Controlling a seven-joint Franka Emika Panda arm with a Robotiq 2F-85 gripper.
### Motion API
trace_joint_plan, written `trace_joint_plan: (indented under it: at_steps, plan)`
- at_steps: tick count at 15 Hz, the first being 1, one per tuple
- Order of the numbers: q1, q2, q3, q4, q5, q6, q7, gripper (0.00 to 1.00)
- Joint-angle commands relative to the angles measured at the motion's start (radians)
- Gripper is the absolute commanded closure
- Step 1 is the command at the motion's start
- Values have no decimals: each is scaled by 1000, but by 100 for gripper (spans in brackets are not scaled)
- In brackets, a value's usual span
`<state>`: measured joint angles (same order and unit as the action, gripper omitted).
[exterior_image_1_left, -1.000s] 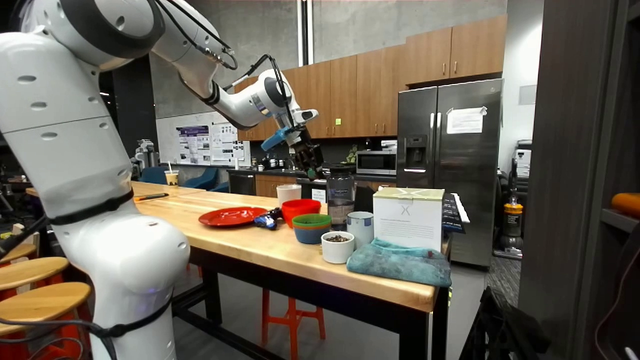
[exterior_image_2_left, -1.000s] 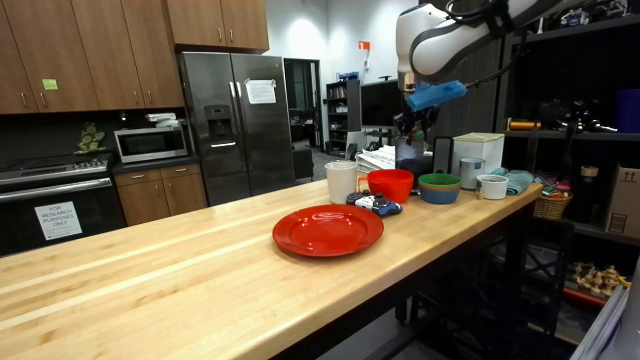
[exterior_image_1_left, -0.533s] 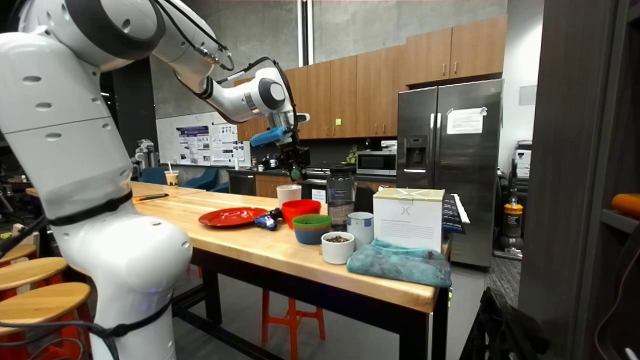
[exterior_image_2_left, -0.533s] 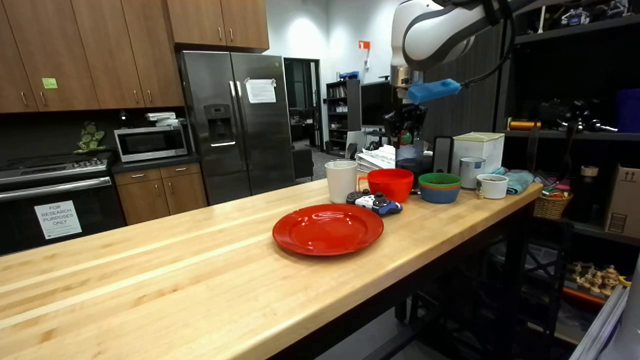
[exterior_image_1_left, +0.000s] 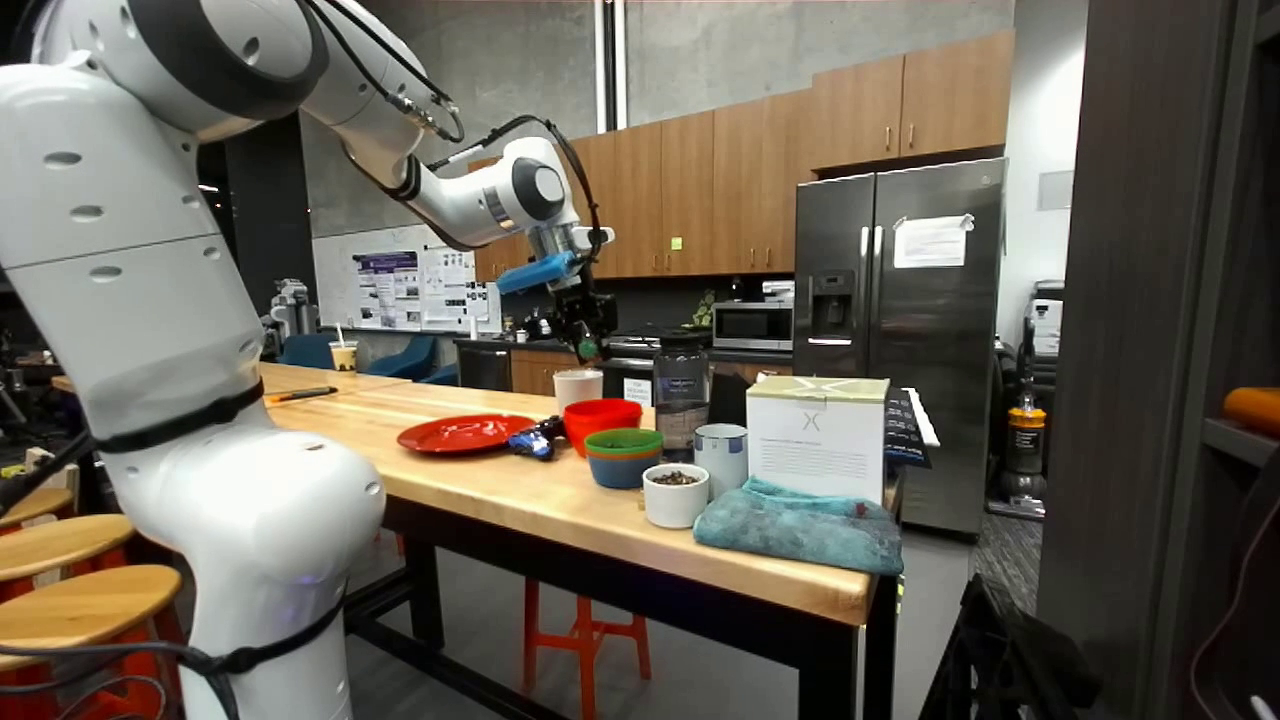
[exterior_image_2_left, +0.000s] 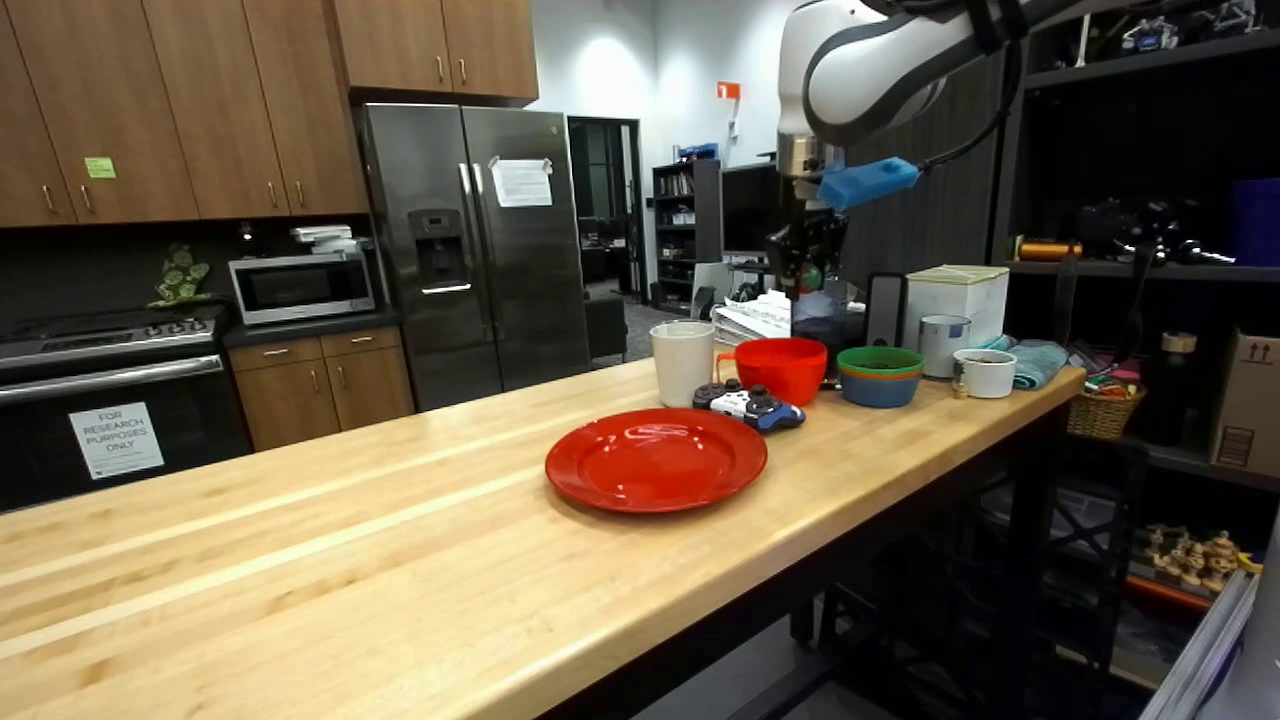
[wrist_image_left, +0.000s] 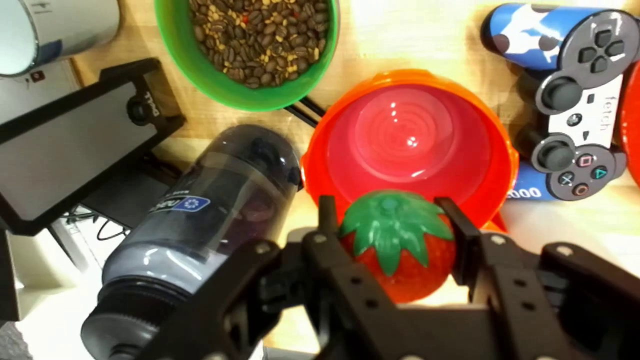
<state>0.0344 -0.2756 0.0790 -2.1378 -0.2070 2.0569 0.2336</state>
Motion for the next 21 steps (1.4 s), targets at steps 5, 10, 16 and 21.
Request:
trace_joint_plan:
  at_steps: [5, 10, 16, 21]
  plan:
    - [-45, -150, 20, -136, -132, -86, 59, 76]
    - [-47, -231, 51, -175, -136, -194, 127, 76]
    - [6, -250, 89, -189, -42, -163, 118, 76]
    - [68, -254, 104, -245, 45, -129, 63, 76]
